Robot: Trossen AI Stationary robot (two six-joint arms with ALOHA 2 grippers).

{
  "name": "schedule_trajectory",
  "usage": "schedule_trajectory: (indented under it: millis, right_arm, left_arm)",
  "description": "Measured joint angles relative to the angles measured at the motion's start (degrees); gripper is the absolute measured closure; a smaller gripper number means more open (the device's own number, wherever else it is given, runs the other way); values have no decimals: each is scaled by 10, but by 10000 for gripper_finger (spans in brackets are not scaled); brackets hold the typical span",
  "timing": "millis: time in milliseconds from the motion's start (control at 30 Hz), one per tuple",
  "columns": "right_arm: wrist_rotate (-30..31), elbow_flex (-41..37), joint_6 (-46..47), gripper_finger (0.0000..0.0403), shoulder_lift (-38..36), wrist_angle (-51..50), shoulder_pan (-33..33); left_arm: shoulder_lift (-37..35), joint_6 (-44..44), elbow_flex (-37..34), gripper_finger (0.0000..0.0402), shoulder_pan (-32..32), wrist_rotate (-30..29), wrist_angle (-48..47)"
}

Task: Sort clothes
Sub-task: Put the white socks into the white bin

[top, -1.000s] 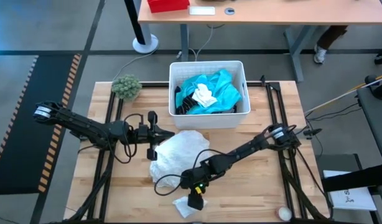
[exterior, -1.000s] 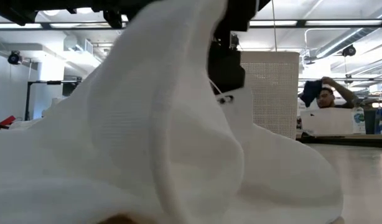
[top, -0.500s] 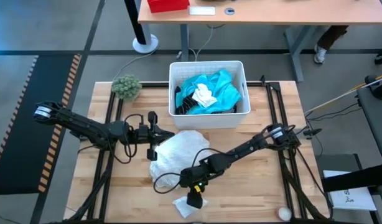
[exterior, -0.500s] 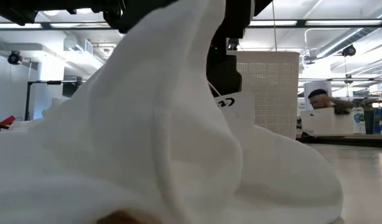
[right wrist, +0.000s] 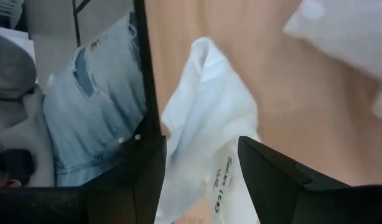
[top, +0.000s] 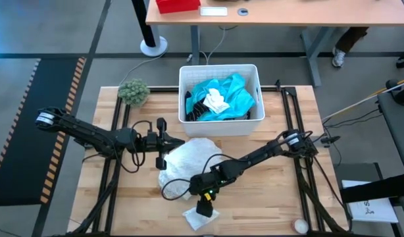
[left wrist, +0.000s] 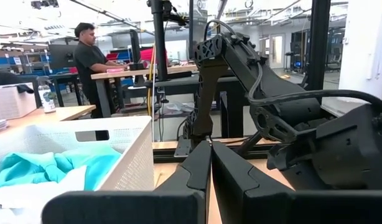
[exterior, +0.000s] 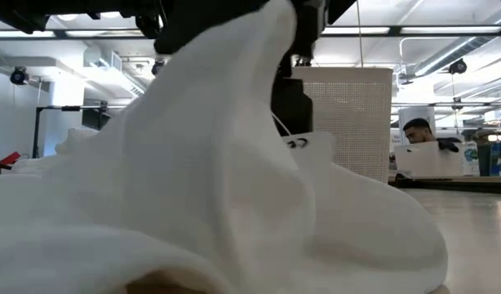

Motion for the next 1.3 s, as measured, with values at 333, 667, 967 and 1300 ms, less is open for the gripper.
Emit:
schedule_trajectory:
  millis: [333,667,967,1300]
  right_arm:
    - [1,0,22,217,0,9,15]
    - [44,0,35,246,1,18,23]
    - [67,0,-6,390,4,-10,25]
    - [83,30,-57,401,-8,-98,26]
  left_arm:
    - [0,-5,0,402,0,0,2]
    - [0,-6,0,402,0,1,6]
    - [0,-8,0,402,0,1,5]
    - [0,-11,0,402,0,1,5]
